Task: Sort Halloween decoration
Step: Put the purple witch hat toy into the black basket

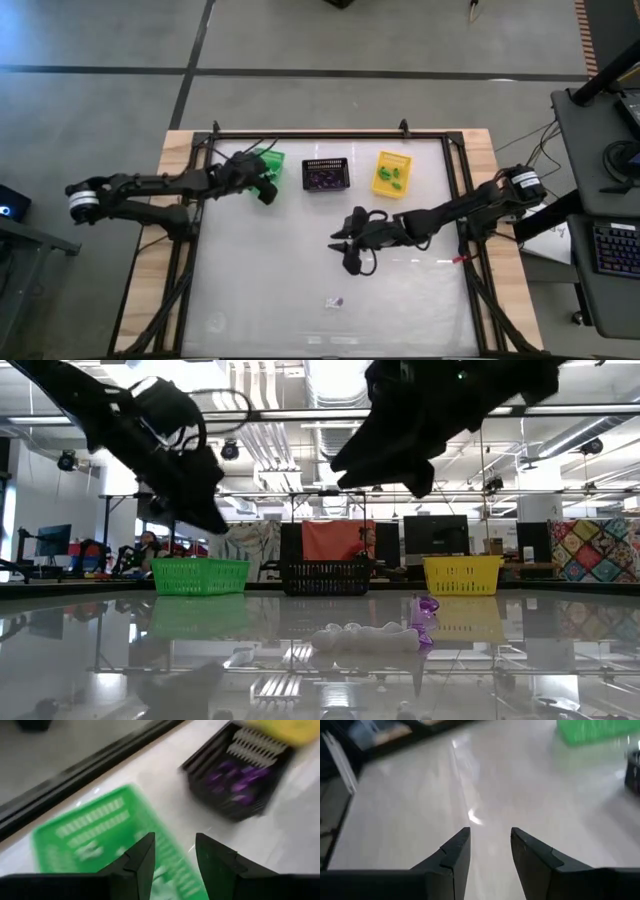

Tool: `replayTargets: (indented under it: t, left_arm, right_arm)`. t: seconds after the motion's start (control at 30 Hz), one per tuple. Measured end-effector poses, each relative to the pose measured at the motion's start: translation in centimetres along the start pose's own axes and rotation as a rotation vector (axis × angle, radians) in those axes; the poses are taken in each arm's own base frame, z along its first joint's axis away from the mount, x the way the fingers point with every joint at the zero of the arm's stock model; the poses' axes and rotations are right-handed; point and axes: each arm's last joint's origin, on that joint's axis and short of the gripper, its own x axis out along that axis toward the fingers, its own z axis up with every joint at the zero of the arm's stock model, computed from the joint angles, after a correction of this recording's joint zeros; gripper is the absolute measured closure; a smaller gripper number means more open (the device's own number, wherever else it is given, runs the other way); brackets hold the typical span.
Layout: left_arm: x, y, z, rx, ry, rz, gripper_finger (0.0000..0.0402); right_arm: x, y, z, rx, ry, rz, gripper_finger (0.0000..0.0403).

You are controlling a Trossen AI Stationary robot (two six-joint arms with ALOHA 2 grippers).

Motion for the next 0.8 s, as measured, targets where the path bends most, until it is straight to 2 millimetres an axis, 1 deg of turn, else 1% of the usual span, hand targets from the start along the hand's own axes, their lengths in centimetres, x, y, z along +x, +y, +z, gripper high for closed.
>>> replayTargets:
  t: [0.1,0.2,0.33,0.4,0.5,0.63,0.8]
  left_arm:
    - [-0.7,-1.3,0.4,0.011,-0.067,-0.066,0.0279]
    - [-1.4,-2.6,0.8,0.023,-0.13,-0.133,0.0279]
    - [-2.3,-3.8,0.9,0.04,-0.172,-0.199,0.0279]
    - [-2.6,-4.1,0.7,0.051,-0.173,-0.218,0.0279]
    - [-2.8,-4.5,0.6,0.062,-0.171,-0.235,0.0279]
    - [-2.9,-4.7,0.5,0.066,-0.171,-0.241,0.0279]
    - [-2.8,-4.7,0.4,0.071,-0.166,-0.238,0.0279]
  right_arm:
    - [0.0,0.6,0.7,0.027,0.133,-0.051,0.0271]
    - [0.1,0.9,1.1,0.024,0.307,-0.138,0.0271]
    - [0.3,1.4,1.7,0.055,0.483,-0.233,0.0271]
    - [0.5,1.6,1.8,0.088,0.562,-0.253,0.0273]
    - [1.0,1.8,1.5,0.127,0.679,-0.285,0.0273]
    - [2.2,2.3,1.1,0.179,0.752,-0.248,0.0273]
    - [4.2,2.2,-0.6,0.184,0.84,-0.268,0.0273]
